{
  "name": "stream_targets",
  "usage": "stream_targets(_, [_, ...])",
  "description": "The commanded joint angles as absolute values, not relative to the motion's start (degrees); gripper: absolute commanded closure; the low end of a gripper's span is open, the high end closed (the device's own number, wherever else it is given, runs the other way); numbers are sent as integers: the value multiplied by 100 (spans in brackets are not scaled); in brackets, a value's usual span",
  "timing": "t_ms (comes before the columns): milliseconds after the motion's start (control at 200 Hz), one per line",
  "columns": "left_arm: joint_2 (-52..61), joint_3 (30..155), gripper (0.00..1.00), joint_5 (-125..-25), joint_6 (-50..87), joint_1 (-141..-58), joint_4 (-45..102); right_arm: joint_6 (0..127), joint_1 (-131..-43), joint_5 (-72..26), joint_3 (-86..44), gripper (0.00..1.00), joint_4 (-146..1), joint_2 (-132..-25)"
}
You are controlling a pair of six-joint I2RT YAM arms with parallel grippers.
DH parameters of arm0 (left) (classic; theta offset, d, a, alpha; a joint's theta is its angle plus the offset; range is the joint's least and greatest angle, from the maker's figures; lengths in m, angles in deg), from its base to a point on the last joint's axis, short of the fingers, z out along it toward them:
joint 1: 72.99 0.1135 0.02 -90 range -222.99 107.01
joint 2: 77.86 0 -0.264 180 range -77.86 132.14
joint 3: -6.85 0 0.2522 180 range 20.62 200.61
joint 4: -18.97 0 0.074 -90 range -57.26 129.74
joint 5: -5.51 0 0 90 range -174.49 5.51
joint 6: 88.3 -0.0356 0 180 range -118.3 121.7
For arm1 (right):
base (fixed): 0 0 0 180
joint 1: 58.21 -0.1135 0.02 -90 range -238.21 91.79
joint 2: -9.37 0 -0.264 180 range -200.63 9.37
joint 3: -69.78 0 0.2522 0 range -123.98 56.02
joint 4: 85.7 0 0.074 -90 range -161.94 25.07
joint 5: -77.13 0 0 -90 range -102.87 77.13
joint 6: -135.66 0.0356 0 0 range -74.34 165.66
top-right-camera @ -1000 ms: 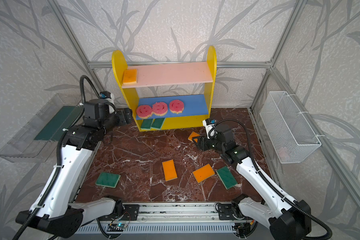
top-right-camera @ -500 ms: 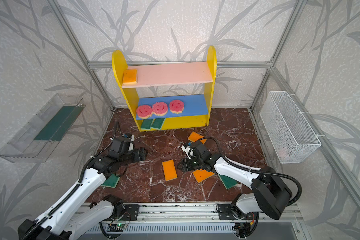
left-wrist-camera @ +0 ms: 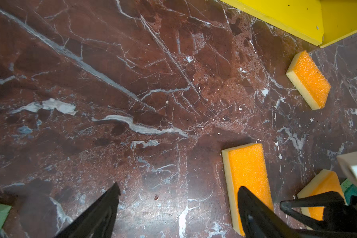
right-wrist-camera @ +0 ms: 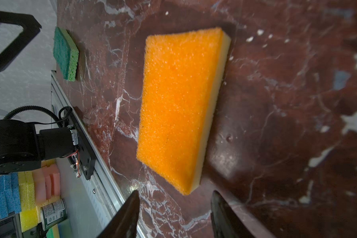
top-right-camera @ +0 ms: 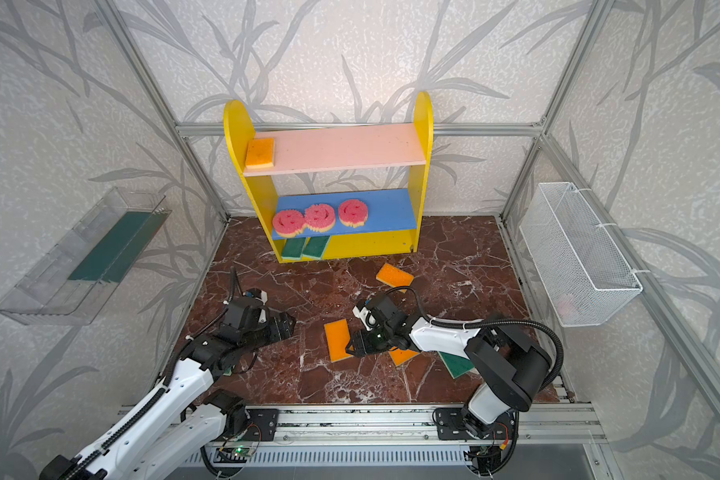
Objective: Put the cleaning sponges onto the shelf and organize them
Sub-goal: 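Grasp the orange-yellow sponge on the table with the right gripper and lift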
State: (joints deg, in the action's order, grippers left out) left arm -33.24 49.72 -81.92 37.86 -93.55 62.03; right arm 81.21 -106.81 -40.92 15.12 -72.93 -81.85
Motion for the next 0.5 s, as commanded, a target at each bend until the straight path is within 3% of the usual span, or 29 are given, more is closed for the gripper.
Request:
stream_targets(0, [-3456, 4958, 9, -8431, 3975, -9364, 5999, 8360, -10834, -4128, 1563, 48, -7504, -8350])
stream_targets(495, [-3376, 4966, 8, -8458, 4002, -9365, 5919, 8469, -10866, -3772, 1420, 61, -7613, -8756])
